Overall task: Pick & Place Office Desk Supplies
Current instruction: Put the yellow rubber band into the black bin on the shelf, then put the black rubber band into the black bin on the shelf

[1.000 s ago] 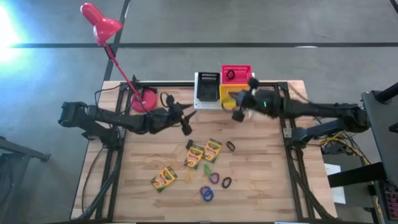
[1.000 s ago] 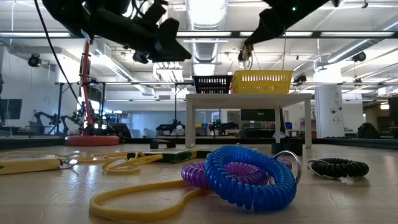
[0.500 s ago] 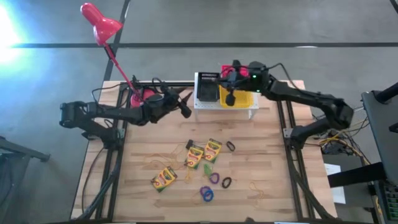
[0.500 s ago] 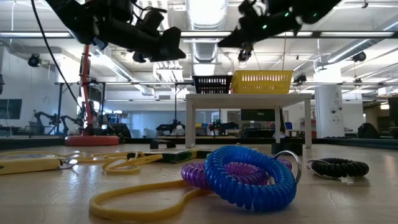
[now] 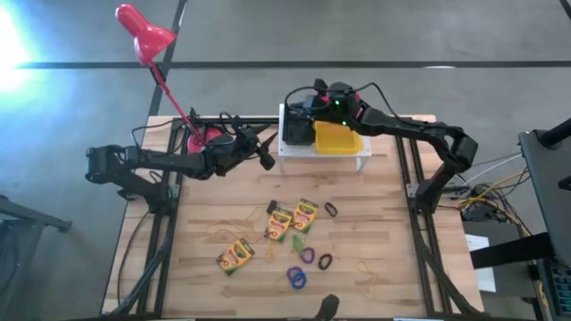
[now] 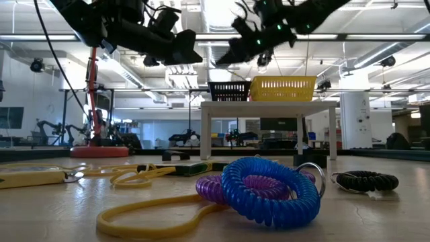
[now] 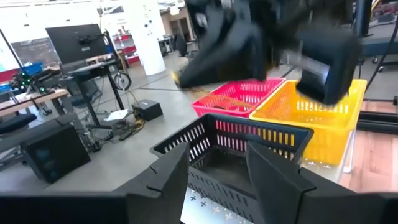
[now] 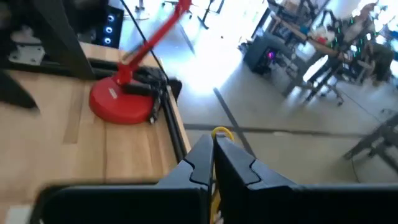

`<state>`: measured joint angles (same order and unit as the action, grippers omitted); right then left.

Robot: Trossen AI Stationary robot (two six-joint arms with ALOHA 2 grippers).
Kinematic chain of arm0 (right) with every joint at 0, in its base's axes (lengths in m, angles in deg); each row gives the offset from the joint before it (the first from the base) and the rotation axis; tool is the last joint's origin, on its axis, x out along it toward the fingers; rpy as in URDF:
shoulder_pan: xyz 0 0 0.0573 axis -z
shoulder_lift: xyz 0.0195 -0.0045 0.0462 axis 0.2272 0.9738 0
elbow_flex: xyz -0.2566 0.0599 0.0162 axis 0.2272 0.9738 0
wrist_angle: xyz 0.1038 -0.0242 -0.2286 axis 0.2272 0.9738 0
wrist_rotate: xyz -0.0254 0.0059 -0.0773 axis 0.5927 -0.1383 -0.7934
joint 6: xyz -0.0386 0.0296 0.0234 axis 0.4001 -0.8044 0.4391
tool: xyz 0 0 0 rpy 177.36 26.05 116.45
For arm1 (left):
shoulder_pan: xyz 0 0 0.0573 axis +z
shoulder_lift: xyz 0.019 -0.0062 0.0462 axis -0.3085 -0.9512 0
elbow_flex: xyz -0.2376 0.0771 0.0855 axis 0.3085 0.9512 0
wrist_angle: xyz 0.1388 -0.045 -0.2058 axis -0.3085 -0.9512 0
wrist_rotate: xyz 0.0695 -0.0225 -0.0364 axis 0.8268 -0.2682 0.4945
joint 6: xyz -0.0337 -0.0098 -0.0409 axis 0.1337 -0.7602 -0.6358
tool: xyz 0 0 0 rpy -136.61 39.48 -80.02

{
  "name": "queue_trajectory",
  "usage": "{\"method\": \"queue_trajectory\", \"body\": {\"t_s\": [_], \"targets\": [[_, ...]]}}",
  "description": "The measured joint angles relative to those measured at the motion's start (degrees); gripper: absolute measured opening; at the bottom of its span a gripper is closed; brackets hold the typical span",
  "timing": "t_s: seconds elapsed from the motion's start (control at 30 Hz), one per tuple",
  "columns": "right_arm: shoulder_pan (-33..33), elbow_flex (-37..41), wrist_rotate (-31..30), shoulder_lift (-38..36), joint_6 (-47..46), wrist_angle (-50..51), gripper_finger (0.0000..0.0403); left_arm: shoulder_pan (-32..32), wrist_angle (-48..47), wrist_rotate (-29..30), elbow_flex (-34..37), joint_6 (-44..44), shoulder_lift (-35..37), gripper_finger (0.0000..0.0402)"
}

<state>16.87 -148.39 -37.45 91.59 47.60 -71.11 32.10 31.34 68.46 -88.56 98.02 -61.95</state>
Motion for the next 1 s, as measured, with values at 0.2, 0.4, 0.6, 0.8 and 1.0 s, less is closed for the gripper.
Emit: {"method": "queue_trajectory", "body": {"t_s": [0.2,0.4,0.6,0.8,1.0], "targets": [[0.1,-8.7,-0.4,-0.2,0.4,8.6,0.0008,-0.1,-1.4,-0.2,0.0,-1.8,0.0,0.0163],[0.0,-7.8,-0.5,-0.2,0.2,14.4,0.0008,-0.1,-3.9,-0.6,0.0,-3.0,0.0,0.0163],[0.1,-4.1,-0.9,-0.2,-2.3,15.5,0.0008,-0.2,-9.0,-4.4,0.0,-8.1,0.0,0.0163],[0.5,-4.8,-3.7,-0.2,-9.4,19.9,0.0029,-0.2,-13.6,-9.2,0.0,-11.4,0.0,0.0163],[1.1,-9.0,-4.0,-1.0,-11.3,29.4,0.0090,-0.2,-16.4,-9.3,0.0,-14.8,0.0,0.0163]]}}
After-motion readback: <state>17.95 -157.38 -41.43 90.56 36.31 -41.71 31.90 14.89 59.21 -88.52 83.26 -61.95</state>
